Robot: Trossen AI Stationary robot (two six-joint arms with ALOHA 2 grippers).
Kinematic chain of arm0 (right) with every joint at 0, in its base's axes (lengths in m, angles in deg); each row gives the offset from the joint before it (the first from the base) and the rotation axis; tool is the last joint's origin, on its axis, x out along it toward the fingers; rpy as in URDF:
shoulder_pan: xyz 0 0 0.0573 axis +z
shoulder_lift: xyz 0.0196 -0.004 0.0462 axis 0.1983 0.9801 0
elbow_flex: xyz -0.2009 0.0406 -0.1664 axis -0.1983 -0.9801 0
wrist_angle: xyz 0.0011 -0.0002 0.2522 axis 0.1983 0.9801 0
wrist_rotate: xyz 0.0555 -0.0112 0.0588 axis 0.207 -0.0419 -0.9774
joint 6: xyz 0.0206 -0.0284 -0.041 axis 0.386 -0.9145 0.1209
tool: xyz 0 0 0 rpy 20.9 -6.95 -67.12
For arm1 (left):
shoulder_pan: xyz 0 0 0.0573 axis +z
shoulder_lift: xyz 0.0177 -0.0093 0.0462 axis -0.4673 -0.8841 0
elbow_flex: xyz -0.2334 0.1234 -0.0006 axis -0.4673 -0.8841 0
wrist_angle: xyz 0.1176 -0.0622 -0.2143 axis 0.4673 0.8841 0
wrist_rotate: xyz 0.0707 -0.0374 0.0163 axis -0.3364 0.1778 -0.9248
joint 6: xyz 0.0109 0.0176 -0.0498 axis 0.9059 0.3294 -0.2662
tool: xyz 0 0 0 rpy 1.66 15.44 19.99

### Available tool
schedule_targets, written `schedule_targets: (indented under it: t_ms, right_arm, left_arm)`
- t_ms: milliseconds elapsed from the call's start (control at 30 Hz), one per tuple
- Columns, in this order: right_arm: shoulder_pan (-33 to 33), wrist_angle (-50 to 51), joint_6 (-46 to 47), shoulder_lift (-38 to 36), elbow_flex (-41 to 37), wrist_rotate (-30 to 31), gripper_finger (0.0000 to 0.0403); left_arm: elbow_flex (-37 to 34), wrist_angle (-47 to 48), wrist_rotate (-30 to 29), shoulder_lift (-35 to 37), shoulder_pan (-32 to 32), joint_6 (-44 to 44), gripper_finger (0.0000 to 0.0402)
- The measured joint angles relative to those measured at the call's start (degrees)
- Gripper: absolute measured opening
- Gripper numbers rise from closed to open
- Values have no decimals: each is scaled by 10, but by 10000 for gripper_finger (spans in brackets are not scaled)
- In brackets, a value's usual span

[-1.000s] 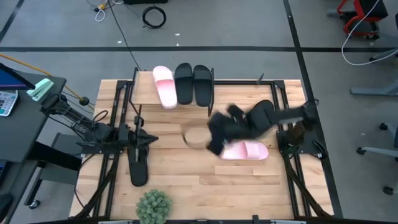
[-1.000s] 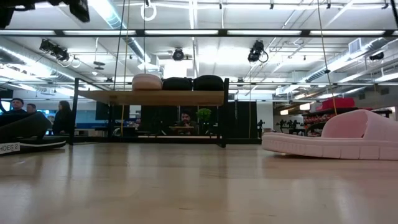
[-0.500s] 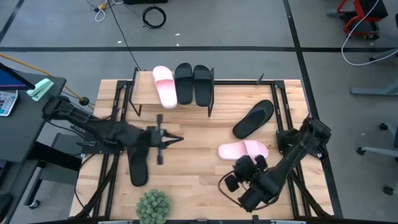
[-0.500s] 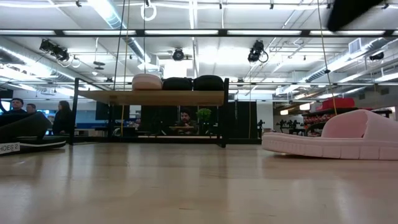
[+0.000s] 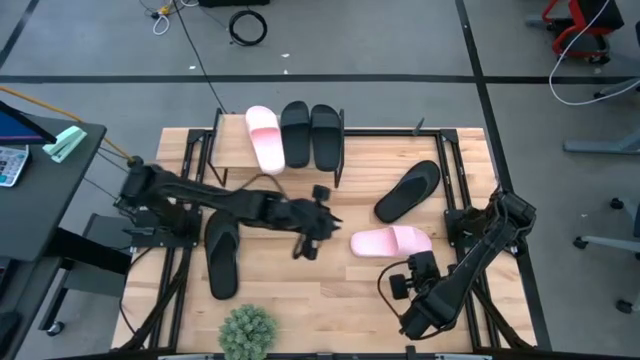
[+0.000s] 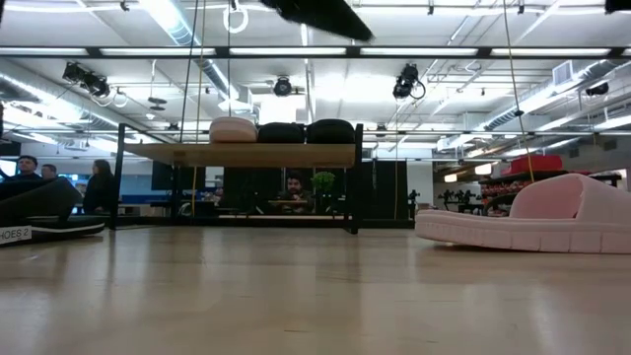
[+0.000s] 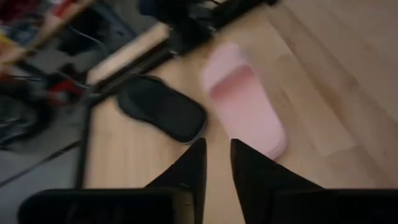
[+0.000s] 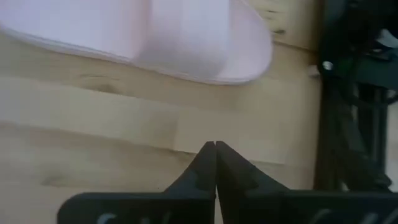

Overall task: Pick and place slides into the shelf
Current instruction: Put the pink slide on the shelf

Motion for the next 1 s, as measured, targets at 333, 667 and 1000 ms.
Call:
schedule_targets:
  t_ms: [333, 667, 1000]
  right_arm:
    - [-4, -67, 20, -5, -150, -53, 5]
    - [-6, -115, -22, -15, -209, -18, 7]
    - [-5, -117, -17, -15, -208, 8, 9]
  left_arm:
    - [67, -8, 16, -155, 19, 8, 125]
    - [79, 83, 46, -178, -3, 15, 112]
    - [80, 60, 89, -211, -12, 156, 156]
